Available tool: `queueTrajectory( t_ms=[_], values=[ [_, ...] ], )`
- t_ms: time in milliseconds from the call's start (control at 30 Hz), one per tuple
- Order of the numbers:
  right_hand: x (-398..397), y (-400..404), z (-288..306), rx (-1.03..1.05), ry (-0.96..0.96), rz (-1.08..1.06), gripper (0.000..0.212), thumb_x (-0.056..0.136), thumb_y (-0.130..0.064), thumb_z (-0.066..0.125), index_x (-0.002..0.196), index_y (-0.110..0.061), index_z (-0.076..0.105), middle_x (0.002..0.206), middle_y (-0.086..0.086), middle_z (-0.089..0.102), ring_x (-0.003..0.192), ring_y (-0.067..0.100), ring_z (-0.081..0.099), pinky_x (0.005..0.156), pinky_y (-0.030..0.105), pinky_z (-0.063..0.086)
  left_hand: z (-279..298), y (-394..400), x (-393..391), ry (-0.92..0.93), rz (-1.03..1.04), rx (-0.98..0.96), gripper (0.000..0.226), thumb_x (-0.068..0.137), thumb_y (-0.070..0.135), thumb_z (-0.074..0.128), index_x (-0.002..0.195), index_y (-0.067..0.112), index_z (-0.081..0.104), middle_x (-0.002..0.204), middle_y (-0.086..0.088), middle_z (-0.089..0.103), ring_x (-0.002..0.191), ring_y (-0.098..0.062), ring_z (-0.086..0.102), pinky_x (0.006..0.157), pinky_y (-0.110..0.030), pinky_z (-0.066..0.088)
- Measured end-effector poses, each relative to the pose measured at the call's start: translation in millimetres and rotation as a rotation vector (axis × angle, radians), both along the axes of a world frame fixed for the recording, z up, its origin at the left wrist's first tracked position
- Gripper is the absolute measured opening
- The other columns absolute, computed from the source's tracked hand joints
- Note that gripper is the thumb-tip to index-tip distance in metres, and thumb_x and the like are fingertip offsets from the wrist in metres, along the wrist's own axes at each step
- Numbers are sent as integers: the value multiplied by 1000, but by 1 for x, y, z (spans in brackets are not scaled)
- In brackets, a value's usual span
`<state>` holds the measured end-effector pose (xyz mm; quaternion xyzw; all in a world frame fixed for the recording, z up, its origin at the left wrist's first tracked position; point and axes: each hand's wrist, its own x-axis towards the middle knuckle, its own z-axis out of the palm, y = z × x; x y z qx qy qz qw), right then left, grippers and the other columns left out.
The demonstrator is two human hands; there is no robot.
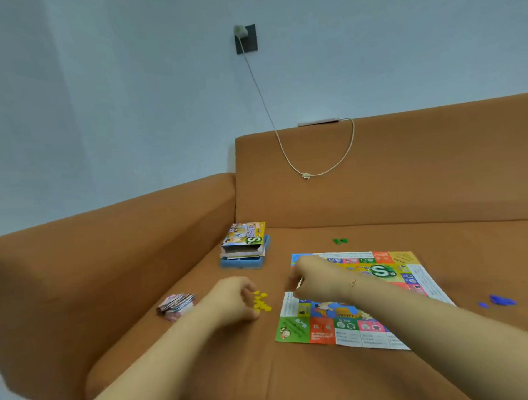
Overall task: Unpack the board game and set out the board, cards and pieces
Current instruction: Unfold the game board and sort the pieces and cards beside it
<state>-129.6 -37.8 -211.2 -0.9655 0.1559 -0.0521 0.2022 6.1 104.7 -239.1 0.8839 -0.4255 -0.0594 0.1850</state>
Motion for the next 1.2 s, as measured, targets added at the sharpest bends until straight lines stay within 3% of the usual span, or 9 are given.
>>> queueTrajectory(
  t_ms=[200,400,567,633,733,800,967,1133,1200],
  values=[
    [42,14,-10,49,144,56,42,89,-2,48,129,-9,57,129,8,60,119,20,55,98,27,44,-38,20,2,152,93,-400,36,71,25,81,103,17,66,99,2,60,81,-3,57,74,-11,45],
    [57,20,-19,54,176,72,63,81,9,33,137,-16,50,138,1,52,128,16,46,107,26,38,-36,29,26,572,104,-562,42,74,1,76,113,8,63,104,-3,66,89,-12,63,78,-17,50],
    [46,23,-25,138,127,80,69,73,11,28,128,-17,59,127,2,60,121,18,54,106,37,43,-36,23,29,486,124,-540,33,77,9,76,108,14,65,103,-2,67,89,-11,61,72,-16,45],
    [40,26,-23,181,115,88,64,77,13,28,124,-13,62,122,3,64,116,15,57,102,31,46,-35,22,28,463,119,-529,31,77,12,75,107,17,65,103,0,67,91,-11,61,76,-19,45],
    [31,33,-14,199,88,63,49,87,10,36,122,-11,63,121,2,65,110,8,58,81,8,47,-34,25,26,450,49,-464,33,78,13,74,110,17,64,101,4,65,90,-9,60,76,-18,46],
    [26,33,-11,197,53,16,44,89,6,40,124,-10,61,124,3,63,112,9,57,83,10,47,-30,27,22,393,-32,-381,39,79,14,74,117,16,62,105,4,63,92,-8,58,81,-16,44],
    [18,28,-6,77,12,-59,41,89,1,41,121,-13,63,115,2,61,65,-3,45,42,1,32,-30,22,14,169,-112,-275,54,77,32,76,127,22,56,119,4,58,95,-6,53,86,-16,43],
    [12,25,-7,31,-104,-110,38,86,0,42,105,-16,71,109,3,69,84,19,62,65,20,50,-30,9,7,-36,-232,-152,43,86,38,66,127,29,57,120,4,56,112,-15,46,96,-25,38],
    [8,23,-8,29,-116,-115,35,85,-1,43,100,-16,71,100,2,70,75,22,64,62,22,53,-27,5,6,-105,-277,-77,39,89,36,62,127,31,56,121,1,54,116,-19,43,99,-31,37]
  ],
)
